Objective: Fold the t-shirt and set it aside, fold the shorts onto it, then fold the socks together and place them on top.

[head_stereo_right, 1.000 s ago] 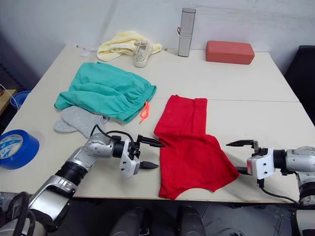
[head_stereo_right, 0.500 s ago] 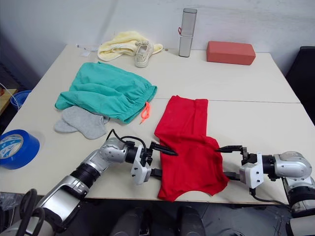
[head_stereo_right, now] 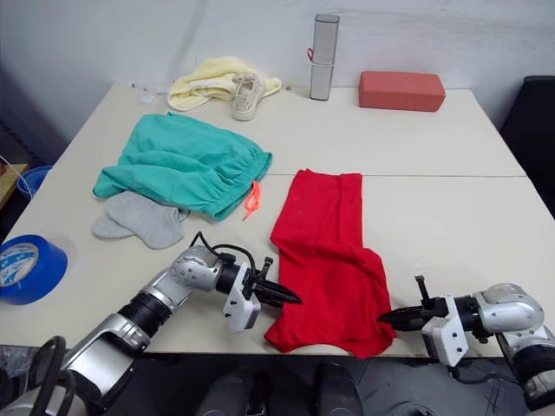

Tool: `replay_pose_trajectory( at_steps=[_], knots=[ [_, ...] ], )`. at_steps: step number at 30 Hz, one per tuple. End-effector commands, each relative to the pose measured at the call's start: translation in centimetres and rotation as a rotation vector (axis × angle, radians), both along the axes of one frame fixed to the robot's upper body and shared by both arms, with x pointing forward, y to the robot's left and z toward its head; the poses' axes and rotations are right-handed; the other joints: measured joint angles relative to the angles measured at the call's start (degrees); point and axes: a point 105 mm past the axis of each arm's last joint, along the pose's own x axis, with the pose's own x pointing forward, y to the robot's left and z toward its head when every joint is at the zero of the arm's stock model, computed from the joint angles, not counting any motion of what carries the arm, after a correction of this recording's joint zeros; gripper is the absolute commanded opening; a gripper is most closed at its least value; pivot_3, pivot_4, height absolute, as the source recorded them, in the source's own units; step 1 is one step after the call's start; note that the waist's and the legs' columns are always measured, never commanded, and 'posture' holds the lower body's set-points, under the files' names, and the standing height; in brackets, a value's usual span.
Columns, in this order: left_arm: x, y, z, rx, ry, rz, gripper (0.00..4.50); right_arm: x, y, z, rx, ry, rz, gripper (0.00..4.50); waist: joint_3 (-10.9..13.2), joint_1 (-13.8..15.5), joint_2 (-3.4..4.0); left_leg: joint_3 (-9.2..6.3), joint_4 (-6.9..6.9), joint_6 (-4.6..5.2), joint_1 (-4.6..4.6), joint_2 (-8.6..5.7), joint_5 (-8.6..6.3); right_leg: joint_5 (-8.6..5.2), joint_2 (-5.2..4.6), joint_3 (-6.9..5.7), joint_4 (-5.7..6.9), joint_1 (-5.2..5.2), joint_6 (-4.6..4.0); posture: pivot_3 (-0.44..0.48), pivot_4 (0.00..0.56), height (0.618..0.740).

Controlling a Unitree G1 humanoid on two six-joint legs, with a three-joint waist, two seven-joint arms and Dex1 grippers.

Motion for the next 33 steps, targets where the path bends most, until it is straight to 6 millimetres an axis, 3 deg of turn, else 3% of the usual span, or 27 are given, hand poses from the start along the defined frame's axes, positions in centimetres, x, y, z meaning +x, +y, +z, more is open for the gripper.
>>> replay_pose_trajectory(
  at_steps=[1, 7, 12, 21, 27, 33],
  knots=[
    [-1.2, 2.2, -2.5, 0.114, 0.093, 0.004, 0.04, -0.4, -0.6, 1.0, 0.008, -0.018, -0.010, 0.00, 0.00, -0.01, 0.00, 0.00, 0.00, -0.02, 0.00, 0.01, 0.01, -0.02, 0.00, 0.00, 0.04, -0.02, -0.03, 0.000, 0.150, 0.740],
    [-2.3, 4.1, -1.8, 0.094, 0.146, 0.016, 0.04, -2.0, -0.6, 1.1, 0.037, 0.021, -0.009, 0.00, 0.01, -0.02, 0.09, 0.00, -0.05, -0.07, -0.01, 0.05, 0.01, -0.09, 0.01, 0.03, 0.17, -0.15, -0.14, 0.000, 0.150, 0.740],
    [-4.2, 5.6, -1.2, 0.079, 0.234, 0.006, 0.04, -3.6, 0.6, 1.1, 0.097, 0.107, 0.003, 0.00, 0.13, 0.15, 0.27, 0.00, -0.08, -0.08, -0.07, 0.05, 0.01, -0.11, 0.00, 0.07, 0.19, -0.24, -0.18, 0.000, 0.150, 0.740],
    [-6.0, 6.3, -0.4, 0.098, 0.408, -0.004, 0.04, -4.5, 1.3, 1.3, 0.147, 0.210, -0.031, 0.00, 0.34, 0.75, 0.41, -0.02, -0.09, 0.20, -0.20, 0.02, -0.13, -0.13, -0.05, 0.09, 0.19, -0.36, -0.20, 0.000, 0.150, 0.740],
    [-5.0, 6.6, 1.4, 0.078, 0.564, 0.067, 0.04, -3.6, 1.9, 4.0, 0.243, 0.326, -0.111, 0.00, 0.60, 0.76, 0.66, -0.02, -0.09, 0.29, -0.28, 0.02, -0.09, -0.13, -0.06, 0.09, 0.19, -0.42, -0.20, 0.000, 0.150, 0.740],
    [-2.3, 7.1, 4.4, -0.005, 0.778, 0.194, 0.04, -1.5, 2.8, 7.5, 0.401, 0.464, -0.253, 0.00, 0.80, 0.74, 0.62, -0.09, -0.09, 0.29, -0.34, 0.03, -0.08, -0.13, -0.05, 0.05, 0.22, -0.46, -0.20, 0.000, 0.150, 0.740]
  ],
)
